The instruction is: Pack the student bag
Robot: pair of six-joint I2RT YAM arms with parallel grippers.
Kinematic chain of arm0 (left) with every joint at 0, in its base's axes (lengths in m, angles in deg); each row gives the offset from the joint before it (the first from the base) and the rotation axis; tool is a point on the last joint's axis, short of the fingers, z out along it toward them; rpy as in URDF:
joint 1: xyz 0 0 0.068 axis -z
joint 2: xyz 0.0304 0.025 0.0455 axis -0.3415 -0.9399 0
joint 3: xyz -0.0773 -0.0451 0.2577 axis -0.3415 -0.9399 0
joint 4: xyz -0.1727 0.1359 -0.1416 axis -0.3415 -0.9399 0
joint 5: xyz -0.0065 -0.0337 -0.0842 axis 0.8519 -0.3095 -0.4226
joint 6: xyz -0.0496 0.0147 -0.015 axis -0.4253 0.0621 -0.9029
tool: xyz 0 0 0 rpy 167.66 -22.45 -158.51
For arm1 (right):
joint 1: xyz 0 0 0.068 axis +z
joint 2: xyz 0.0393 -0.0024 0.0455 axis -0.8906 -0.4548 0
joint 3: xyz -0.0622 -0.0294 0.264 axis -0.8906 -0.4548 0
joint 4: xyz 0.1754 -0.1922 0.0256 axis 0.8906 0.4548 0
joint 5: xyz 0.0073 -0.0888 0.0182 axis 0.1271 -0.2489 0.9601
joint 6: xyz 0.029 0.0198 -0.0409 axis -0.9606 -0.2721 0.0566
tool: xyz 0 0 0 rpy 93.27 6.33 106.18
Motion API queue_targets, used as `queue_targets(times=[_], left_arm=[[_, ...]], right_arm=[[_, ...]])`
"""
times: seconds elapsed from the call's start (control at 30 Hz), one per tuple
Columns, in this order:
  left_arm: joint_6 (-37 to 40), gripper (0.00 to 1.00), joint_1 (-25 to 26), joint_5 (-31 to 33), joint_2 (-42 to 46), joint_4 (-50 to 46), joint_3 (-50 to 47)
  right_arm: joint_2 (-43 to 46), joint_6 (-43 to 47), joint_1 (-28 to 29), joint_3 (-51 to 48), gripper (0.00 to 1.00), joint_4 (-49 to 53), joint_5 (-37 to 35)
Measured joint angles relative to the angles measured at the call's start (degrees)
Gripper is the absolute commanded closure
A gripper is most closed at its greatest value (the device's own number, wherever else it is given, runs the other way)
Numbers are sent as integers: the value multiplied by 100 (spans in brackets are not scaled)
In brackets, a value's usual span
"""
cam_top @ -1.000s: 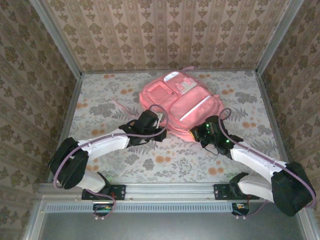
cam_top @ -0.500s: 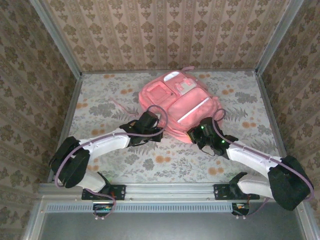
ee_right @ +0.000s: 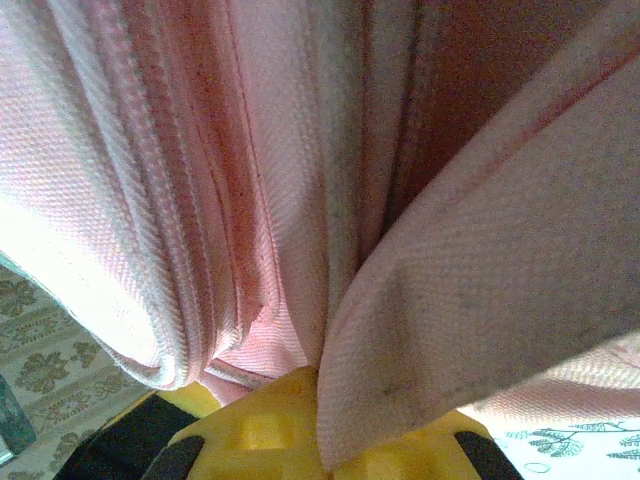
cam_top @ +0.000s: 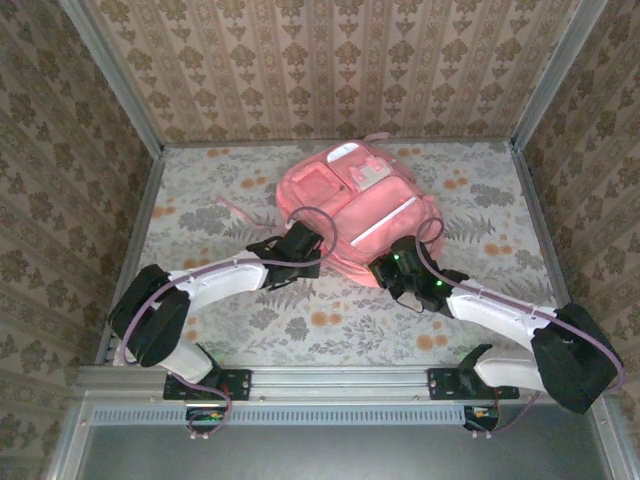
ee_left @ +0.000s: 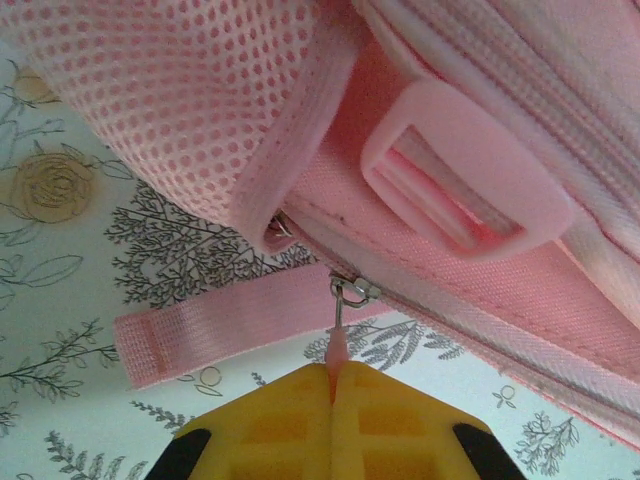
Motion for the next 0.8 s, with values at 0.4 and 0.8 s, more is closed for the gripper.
queue_targets(times=[0.4,0.8], left_arm=[[-186,100,-426,-201,-101,68,9],[-380,100,-1438,-442,-9,146,-251]], right_arm=[[-249,278,66,90,60,-184,203],[990,2402,72,11,0,44,732]])
